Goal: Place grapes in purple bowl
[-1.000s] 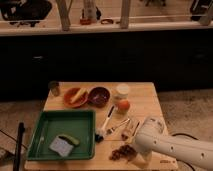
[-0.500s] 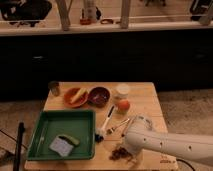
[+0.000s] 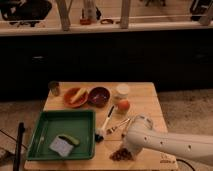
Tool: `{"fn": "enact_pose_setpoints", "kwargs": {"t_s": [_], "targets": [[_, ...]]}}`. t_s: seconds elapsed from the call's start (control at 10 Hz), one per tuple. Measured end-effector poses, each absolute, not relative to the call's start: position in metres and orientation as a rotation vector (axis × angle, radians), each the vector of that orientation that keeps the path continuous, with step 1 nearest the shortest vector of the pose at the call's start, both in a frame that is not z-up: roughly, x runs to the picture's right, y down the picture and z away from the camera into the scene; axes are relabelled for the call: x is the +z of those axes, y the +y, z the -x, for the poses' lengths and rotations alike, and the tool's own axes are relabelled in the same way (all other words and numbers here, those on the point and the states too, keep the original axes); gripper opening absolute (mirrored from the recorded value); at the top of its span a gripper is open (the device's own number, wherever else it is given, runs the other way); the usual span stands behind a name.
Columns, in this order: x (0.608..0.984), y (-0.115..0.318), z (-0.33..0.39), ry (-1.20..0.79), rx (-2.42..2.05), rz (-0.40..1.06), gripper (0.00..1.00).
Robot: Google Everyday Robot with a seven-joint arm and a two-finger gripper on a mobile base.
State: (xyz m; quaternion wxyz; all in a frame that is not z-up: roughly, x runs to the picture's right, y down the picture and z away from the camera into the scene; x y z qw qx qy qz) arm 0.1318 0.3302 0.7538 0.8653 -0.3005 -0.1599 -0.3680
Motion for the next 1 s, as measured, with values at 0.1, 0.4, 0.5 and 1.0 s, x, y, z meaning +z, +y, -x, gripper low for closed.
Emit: {"fn": "enact_pose_setpoints", "kwargs": {"t_s": [0.1, 0.4, 0.5, 1.0], "targets": [[0.747, 0.321, -0.131, -0.342, -0.77, 0.619, 0.18], [0.725, 0.296, -0.132, -0.393, -0.766, 0.586, 0.0], [0.718, 0.288, -0.133, -0.413, -0.763, 0.581, 0.0], [0.705, 0.256, -0.139, -0.507, -0.739, 0.547, 0.0]]}}
